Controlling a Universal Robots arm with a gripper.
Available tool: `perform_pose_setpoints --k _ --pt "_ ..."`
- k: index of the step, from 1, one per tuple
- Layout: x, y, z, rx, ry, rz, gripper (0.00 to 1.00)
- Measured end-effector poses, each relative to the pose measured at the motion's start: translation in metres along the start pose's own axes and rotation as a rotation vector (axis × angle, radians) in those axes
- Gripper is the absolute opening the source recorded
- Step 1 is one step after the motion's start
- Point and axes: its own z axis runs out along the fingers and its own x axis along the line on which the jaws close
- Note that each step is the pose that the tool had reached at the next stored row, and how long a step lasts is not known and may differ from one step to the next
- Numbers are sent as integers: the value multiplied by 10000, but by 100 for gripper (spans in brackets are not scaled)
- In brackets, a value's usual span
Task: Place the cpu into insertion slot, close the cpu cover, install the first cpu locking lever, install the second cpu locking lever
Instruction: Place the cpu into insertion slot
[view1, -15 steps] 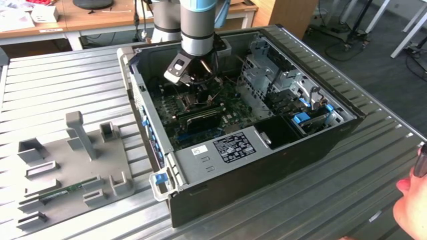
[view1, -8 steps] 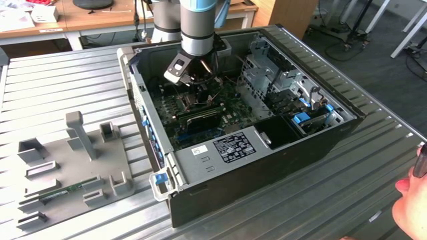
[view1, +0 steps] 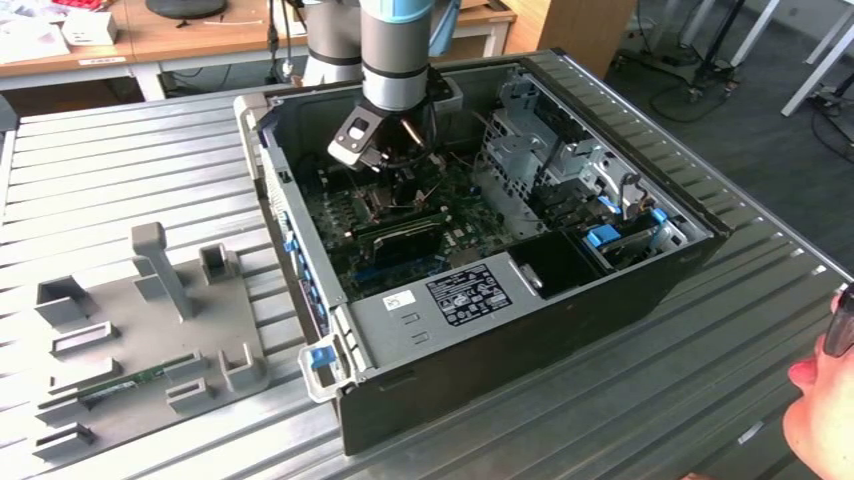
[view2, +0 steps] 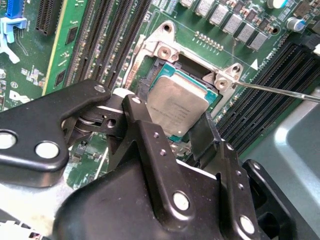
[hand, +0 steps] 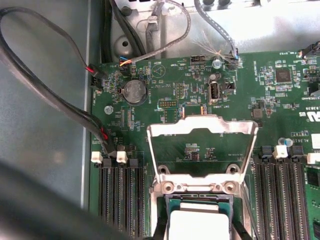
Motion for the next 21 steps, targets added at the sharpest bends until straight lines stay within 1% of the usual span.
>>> perform_pose_setpoints --k 7,8,11,14,21 --pt "0 0 -5 2 -4 0 59" --pt "0 0 -5 2 -5 0 65" --pt "0 0 -7 2 -5 0 65" --pt "0 1 -22 2 -5 0 65" --pt "8 -3 -11 3 -6 1 65"
